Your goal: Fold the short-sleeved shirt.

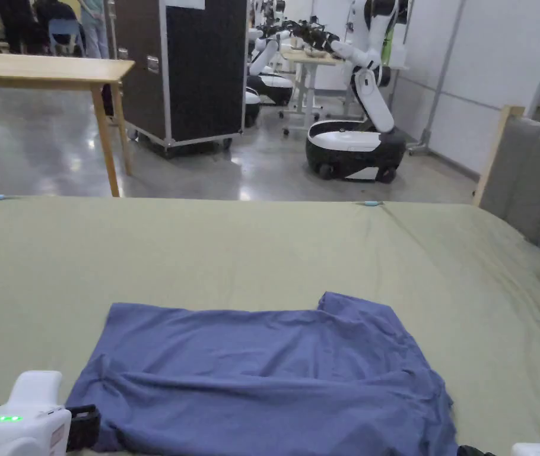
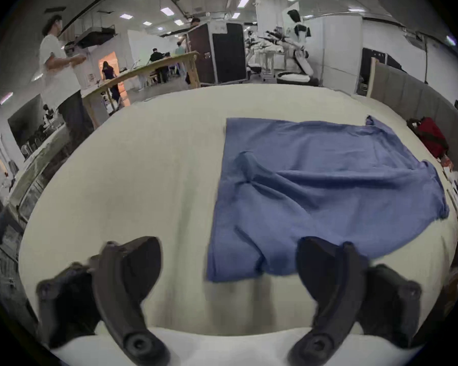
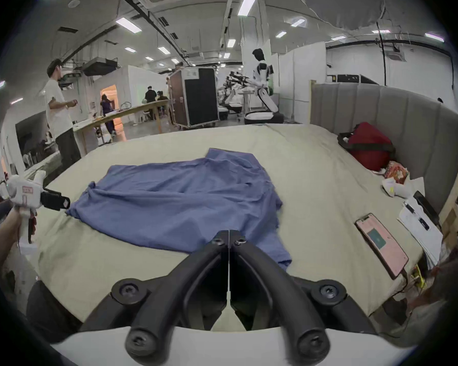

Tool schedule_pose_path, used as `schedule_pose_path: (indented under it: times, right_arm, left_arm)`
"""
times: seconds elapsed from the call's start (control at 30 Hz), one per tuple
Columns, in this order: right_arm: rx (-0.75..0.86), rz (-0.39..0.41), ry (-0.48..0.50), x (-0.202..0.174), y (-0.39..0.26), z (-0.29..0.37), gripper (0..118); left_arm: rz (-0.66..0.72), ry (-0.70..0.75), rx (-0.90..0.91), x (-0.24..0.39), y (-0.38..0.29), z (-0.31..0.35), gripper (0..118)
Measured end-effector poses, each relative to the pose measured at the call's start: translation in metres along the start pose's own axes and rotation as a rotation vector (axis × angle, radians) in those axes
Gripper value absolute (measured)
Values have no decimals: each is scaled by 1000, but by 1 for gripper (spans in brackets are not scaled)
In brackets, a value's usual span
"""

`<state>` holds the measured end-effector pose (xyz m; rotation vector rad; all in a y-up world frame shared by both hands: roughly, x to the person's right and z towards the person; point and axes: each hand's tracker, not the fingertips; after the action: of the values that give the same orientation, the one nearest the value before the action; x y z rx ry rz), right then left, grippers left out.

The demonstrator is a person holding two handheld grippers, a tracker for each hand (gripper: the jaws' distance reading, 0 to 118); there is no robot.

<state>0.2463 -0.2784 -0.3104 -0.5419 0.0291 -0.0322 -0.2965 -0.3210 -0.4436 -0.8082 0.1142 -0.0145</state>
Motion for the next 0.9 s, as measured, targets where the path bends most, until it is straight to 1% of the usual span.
schedule_pose_path:
  times: [0.03,0.07,0.1,0.13,0.17,0.2,0.23,0.27,0.33,0.4,0.43,0.47,0.5,0.53,0.57,0.6,0.63,0.7,0.77,0.9]
  right_arm:
    - [-15,-4,-19,7,-2,-4,2]
    - [-31,-8,-36,14,-4,-10,2]
    - [-46,-15,-44,19,-5,-16,2]
    - [-69,-34,-41,25,-6,-25,7]
    - [-99,-65,-30,30,-7,-34,28]
    - [-132,-87,-16,33,-7,-43,79]
    - [-176,-86,-6,34,-7,-54,112]
    - [-140,-68,-9,33,-6,-60,118]
    - [-179,-52,-19,30,-5,-78,118]
    - [-232,-68,-35,30,-5,-95,116]
    - [-264,-86,-22,31,-5,-101,108]
    - [-281,-97,-5,34,-4,-111,84]
    - [-293,-86,-14,33,-4,-115,38]
    - [-298,-70,-22,31,-4,-117,27]
    - [-297,-55,-17,30,-3,-115,25]
    - [-305,-44,-5,30,1,-113,13]
    - [-307,-51,34,30,5,-108,12]
    - [-256,-27,20,31,13,-93,11]
    - [-207,-52,51,37,25,-74,11]
    - [-121,-40,80,39,48,-27,11]
  left_arm:
    - [2,2,-22,1,2,-10,90]
    - [-17,-10,-61,4,2,-20,71]
    - [-51,-32,-91,16,-2,-12,44]
    - [-86,-46,-115,25,-6,-17,32]
    - [-152,-2,-75,35,-9,-16,26]
    - [-184,10,-65,40,-8,-13,20]
    - [-177,-4,-73,47,-6,-1,13]
    - [-165,-3,-68,48,-5,2,11]
    - [-139,-14,-70,45,-6,4,9]
    - [-91,-35,-70,36,-3,8,8]
    - [-90,-34,-68,36,-3,10,7]
    - [-93,-33,-66,37,-3,13,7]
    - [-99,-33,-61,35,-1,15,6]
    - [-108,-28,-53,36,0,18,6]
    - [-111,-28,-54,37,1,22,6]
    - [-109,-27,-46,36,2,27,6]
    - [-98,-31,-18,31,5,34,6]
    - [-76,-45,18,28,9,52,6]
    - [-71,-58,54,23,13,71,6]
    - [-60,-98,143,14,17,118,6]
